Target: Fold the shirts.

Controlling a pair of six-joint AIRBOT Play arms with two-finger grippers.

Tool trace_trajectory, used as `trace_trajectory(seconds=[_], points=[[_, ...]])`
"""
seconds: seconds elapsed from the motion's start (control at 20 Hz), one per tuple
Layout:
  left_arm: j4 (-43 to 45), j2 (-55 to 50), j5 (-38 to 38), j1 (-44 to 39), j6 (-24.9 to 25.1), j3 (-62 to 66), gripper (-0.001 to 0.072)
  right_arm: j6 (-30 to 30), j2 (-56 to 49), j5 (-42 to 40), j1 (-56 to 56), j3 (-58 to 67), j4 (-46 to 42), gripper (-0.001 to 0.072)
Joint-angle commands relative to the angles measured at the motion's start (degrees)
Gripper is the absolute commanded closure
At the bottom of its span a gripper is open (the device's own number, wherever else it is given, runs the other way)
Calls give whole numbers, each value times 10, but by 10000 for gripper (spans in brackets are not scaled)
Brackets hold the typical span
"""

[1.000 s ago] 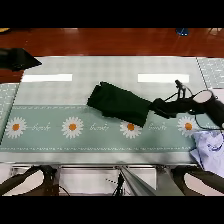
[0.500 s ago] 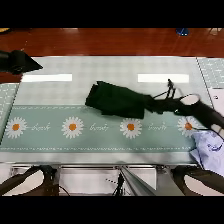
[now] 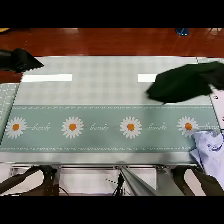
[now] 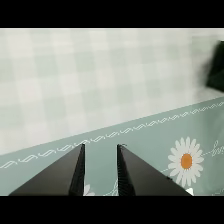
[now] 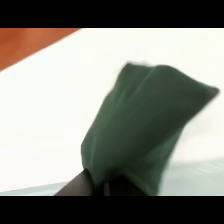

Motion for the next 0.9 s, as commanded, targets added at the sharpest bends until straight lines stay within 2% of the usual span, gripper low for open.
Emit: trace_trajectory(seconds=[0.0,0.15,0.35,0.6,0.85], points=[[-19,-9,15,0,1,0,446,27,49,161,-129,33,-147,690],[-26,-25,26,0,1,0,447,27,48,255,-191,33,-286,690],[-40,-59,35,-4,5,0,446,43,48,314,-240,33,-447,690],[-40,-112,58,-7,35,0,446,46,48,335,-292,30,-557,690],[-39,-147,96,-3,78,0,446,33,48,346,-360,-32,-584,690]])
